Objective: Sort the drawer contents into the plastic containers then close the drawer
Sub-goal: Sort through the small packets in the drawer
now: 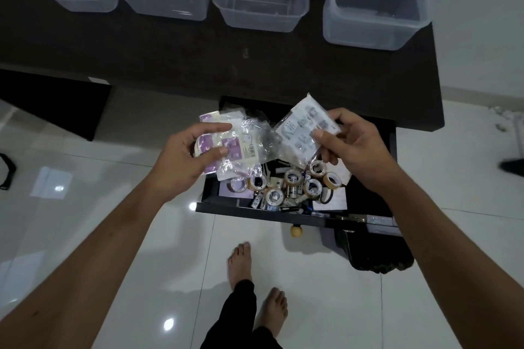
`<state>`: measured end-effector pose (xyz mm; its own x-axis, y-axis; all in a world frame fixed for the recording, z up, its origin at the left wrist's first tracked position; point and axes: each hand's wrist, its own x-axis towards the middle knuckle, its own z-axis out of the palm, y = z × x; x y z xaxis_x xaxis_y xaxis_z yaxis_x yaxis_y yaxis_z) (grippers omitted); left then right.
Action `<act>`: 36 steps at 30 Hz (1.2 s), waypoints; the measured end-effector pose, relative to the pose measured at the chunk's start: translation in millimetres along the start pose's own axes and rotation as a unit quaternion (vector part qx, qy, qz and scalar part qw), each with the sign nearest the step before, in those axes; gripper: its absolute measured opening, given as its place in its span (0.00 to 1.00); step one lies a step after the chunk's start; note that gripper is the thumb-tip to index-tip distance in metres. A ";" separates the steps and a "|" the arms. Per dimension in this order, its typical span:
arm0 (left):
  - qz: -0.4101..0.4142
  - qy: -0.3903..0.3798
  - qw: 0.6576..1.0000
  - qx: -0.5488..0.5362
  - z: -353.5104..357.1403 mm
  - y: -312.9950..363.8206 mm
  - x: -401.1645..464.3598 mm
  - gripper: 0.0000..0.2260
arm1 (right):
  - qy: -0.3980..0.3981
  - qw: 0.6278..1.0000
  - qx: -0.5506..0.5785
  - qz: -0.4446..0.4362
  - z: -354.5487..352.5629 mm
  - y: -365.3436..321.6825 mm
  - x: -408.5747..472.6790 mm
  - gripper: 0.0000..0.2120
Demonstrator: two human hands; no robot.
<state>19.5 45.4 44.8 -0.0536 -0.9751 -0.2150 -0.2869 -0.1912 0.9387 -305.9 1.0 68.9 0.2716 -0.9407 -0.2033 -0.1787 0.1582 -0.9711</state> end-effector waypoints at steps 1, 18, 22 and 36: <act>0.005 -0.011 1.000 -0.003 7.8 4.6 2.1 0.18 | -0.005 1.000 -0.008 -0.001 -2.3 -2.3 -1.8 0.06; 0.084 -0.105 0.990 -0.045 122.1 80.8 42.9 0.20 | 0.173 0.975 -0.139 0.001 -47.5 -3.4 -34.0 0.26; 0.106 -0.126 0.986 -0.039 139.5 89.6 49.5 0.20 | 0.228 0.956 -0.182 -0.001 -65.0 1.7 -44.2 0.34; -0.010 -0.267 0.960 -0.089 251.3 119.4 45.0 0.28 | 0.184 0.973 0.122 0.075 -137.9 14.3 -112.4 0.32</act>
<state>-257.5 6.8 79.6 -0.5450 -0.7842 -0.2967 -0.1278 -0.2720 0.9538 -469.4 67.6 95.2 -0.1040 -0.9384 -0.3294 0.0521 0.3256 -0.9441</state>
